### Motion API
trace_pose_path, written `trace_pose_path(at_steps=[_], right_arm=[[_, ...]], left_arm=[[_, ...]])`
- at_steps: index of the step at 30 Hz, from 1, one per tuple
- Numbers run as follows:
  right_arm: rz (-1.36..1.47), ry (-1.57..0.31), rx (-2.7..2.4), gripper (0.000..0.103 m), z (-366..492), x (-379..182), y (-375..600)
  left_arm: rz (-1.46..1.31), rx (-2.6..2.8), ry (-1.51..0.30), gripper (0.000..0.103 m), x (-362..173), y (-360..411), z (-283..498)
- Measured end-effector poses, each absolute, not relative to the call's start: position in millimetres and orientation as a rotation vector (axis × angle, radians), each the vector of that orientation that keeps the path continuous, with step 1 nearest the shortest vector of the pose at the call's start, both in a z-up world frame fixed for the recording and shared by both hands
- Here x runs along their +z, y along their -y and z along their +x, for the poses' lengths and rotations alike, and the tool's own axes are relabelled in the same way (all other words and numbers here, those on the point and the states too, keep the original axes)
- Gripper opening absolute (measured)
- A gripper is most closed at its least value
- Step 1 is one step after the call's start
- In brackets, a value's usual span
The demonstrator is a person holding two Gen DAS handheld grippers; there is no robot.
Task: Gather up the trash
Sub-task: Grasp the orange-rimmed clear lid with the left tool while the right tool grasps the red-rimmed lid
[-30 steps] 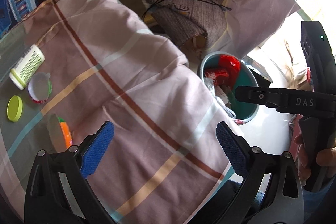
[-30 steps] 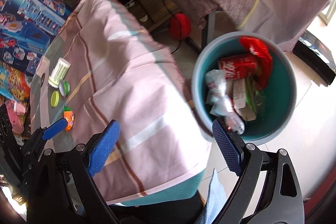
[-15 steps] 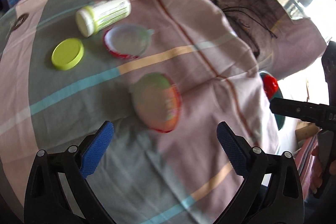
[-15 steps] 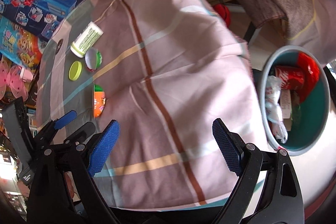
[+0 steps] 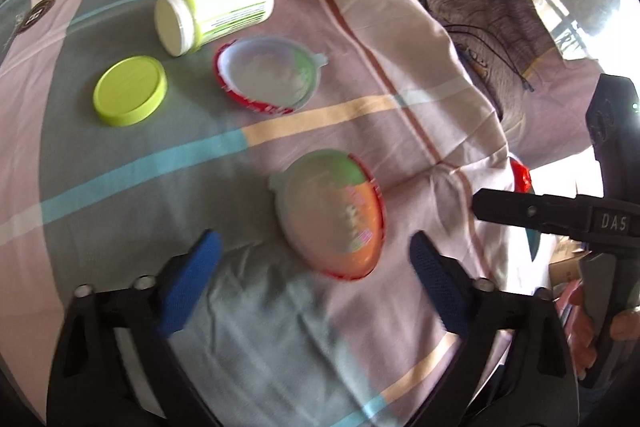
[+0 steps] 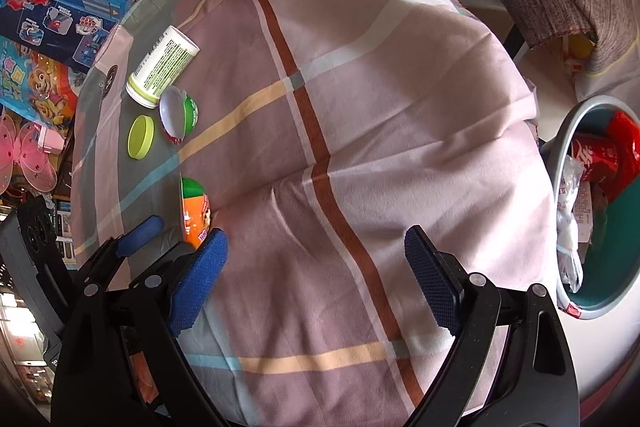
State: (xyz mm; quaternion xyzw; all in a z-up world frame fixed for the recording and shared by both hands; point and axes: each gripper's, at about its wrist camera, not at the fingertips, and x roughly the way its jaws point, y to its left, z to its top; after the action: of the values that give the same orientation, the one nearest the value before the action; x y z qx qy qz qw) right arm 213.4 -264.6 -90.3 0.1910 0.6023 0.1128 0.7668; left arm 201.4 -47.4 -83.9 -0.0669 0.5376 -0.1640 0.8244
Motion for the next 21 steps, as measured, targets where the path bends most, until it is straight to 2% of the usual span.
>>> trace_pose_path(at_steps=[3, 5, 14, 15, 21], right_arm=[[0.417, -1.306, 0.252, 0.086, 216.0, -92.1, 267.0], [0.418, -1.302, 0.253, 0.086, 216.5, -93.1, 269.7], [0.422, -1.306, 0.265, 0.086, 219.7, -96.4, 274.4], [0.421, -1.305, 0.265, 0.086, 220.2, -95.8, 274.4], [0.409, -1.296, 0.261, 0.086, 221.9, -90.8, 269.1]], left_arm=[[-0.158, -0.354, -1.162, 0.073, -88.3, 52.4, 208.6], [-0.156, -0.344, -1.168, 0.071, -91.7, 56.0, 212.7], [-0.105, -0.319, -1.146, 0.069, -92.7, 69.8, 220.5], [-0.099, -0.313, -1.137, 0.055, -92.5, 70.2, 219.6], [-0.096, -0.307, -1.111, 0.054, -90.8, 61.8, 213.9]])
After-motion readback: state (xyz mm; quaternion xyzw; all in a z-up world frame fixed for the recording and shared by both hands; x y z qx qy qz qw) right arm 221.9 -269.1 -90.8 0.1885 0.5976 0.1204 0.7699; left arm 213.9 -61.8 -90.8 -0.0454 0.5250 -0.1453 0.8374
